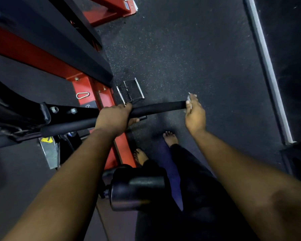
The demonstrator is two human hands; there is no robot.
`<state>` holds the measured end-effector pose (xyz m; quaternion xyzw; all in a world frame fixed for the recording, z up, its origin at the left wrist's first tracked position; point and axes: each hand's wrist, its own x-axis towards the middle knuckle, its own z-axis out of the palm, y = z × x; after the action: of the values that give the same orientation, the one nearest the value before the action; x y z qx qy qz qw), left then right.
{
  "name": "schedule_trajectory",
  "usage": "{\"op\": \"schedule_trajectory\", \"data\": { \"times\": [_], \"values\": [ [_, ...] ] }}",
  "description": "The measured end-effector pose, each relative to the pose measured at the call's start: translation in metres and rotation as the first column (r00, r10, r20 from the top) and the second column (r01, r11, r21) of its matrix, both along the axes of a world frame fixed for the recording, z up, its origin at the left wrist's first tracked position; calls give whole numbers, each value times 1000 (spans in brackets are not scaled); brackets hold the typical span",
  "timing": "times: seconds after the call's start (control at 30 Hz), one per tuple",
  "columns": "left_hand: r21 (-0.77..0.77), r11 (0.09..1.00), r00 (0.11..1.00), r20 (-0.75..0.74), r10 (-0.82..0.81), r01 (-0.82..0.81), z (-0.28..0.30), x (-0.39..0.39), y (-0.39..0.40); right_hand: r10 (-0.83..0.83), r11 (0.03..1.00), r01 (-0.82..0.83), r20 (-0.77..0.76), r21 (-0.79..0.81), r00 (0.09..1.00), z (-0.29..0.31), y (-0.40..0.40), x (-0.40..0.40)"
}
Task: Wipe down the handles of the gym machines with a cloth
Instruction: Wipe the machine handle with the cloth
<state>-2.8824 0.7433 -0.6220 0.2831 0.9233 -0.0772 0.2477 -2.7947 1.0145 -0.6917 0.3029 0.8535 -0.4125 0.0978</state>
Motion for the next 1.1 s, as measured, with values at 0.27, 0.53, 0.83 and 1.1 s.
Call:
{"op": "schedule_trajectory", "data": {
  "times": [0.27,0.53,0.83,1.1],
  "values": [
    [-28,1000,1000,-19,-10,10,0,-1,2,36,992,-36,0,-119,999,8,-71,-24],
    [-24,1000,1000,-3,3,-3,1,2,2,135,950,-202,-269,-237,954,13,-53,12],
    [-18,999,999,-30,37,-38,7,1,4,-673,597,683,201,-421,712,-14,-41,-29],
    [-51,995,996,-7,85,-85,6,-3,6,-736,203,676,345,-708,582,57,-142,-35]
  ]
}}
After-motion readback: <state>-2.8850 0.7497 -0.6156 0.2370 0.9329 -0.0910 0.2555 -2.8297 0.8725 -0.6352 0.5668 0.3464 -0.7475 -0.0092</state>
